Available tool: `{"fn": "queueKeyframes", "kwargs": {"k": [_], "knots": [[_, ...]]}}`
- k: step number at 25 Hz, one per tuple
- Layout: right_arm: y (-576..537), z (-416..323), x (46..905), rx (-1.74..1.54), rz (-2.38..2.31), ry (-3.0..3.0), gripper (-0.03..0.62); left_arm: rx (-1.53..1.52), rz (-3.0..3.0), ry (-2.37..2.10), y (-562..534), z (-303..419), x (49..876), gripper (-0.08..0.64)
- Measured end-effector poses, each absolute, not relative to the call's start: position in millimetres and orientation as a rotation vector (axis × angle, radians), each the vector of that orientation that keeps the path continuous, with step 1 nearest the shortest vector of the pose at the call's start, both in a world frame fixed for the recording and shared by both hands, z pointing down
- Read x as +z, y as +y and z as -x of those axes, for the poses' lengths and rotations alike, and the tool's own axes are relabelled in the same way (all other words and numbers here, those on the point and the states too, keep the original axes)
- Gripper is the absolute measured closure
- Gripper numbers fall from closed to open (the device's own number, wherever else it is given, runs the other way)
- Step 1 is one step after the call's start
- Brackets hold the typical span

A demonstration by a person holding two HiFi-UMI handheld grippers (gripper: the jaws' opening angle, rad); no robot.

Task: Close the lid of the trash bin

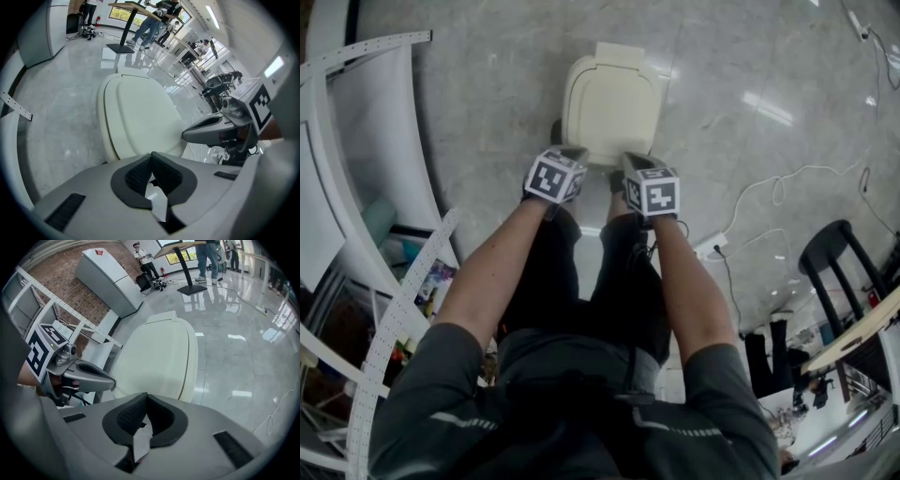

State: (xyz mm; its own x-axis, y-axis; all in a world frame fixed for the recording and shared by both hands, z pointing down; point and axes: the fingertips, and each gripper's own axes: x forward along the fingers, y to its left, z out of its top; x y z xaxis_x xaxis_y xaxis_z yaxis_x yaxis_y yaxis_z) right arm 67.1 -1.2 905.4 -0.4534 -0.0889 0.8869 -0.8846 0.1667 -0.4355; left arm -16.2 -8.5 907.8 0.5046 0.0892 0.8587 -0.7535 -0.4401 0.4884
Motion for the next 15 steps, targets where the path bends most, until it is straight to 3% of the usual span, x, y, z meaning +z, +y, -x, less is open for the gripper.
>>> {"fn": "queueKeyframes", "kwargs": {"k": [15], "knots": [[0.7, -66.9, 917.7, 1.354, -0.942, -1.677, 0.58, 1.075, -1.76, -0.568, -6.2, 15.4, 919.0, 0.558]]}}
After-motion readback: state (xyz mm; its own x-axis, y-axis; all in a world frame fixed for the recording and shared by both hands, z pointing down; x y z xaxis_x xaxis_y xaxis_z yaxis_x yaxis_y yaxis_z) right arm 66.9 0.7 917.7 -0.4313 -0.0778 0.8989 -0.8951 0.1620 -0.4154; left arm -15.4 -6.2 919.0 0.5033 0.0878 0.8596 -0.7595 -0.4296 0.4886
